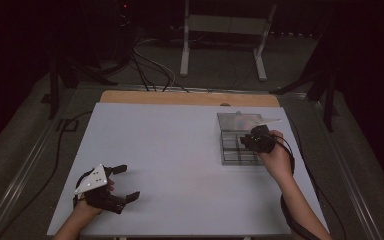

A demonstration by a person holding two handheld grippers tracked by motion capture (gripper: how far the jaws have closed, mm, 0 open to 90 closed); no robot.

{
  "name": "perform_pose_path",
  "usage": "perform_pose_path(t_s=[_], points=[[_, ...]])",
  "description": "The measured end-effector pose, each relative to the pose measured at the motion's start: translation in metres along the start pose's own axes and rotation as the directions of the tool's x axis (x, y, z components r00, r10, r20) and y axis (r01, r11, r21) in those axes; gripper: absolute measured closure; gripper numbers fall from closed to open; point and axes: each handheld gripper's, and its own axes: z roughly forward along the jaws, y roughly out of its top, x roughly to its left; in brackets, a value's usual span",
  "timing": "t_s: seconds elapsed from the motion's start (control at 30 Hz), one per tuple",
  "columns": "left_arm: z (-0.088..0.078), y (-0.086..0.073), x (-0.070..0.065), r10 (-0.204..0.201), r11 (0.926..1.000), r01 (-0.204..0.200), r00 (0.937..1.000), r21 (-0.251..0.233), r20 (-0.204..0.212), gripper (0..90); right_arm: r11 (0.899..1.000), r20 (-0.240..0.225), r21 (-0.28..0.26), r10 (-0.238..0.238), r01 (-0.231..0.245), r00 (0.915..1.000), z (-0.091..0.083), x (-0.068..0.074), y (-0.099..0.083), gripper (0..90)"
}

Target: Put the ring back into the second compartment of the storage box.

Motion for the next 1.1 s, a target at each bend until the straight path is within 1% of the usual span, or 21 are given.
perform_pose_path(t_s=[0.17, 0.33, 0.6, 0.8, 0.93, 1.1], points=[[0.0, 0.0, 0.0, -0.001, 1.0, 0.001, 1.0, -0.002, -0.001, 1.0, 1.0, 0.011, 0.021, 0.01, -0.01, 0.9999, 0.009, -0.005, -0.004, 71.5], [0.0, 0.0, 0.0, 0.001, 1.0, -0.001, 1.0, 0.0, 0.0, 0.9, 0.999, 0.016, 0.034, 0.022, -0.022, 0.9996, 0.014, -0.01, -0.005, 71.4], [0.0, 0.0, 0.0, -0.002, 1.0, 0.002, 1.0, -0.001, 0.0, 1.0, 0.998, 0.015, 0.056, 0.038, -0.039, 0.9992, 0.022, -0.017, -0.007, 71.3], [0.001, 0.0, 0.0, -0.003, 1.0, 0.003, 1.0, 0.0, 0.002, 1.0, 0.997, 0.014, 0.067, 0.041, -0.042, 0.9991, 0.026, -0.019, -0.008, 70.9], [0.001, 0.0, 0.0, -0.003, 1.0, 0.003, 1.0, 0.001, 0.002, 1.0, 0.997, 0.014, 0.077, 0.03, -0.031, 0.9995, 0.028, -0.02, -0.008, 70.7], [0.001, 0.0, 0.0, -0.004, 1.0, 0.004, 1.0, 0.001, 0.003, 0.9, 0.996, 0.01, 0.087, 0.028, -0.028, 0.9996, 0.031, -0.021, -0.008, 70.5]])
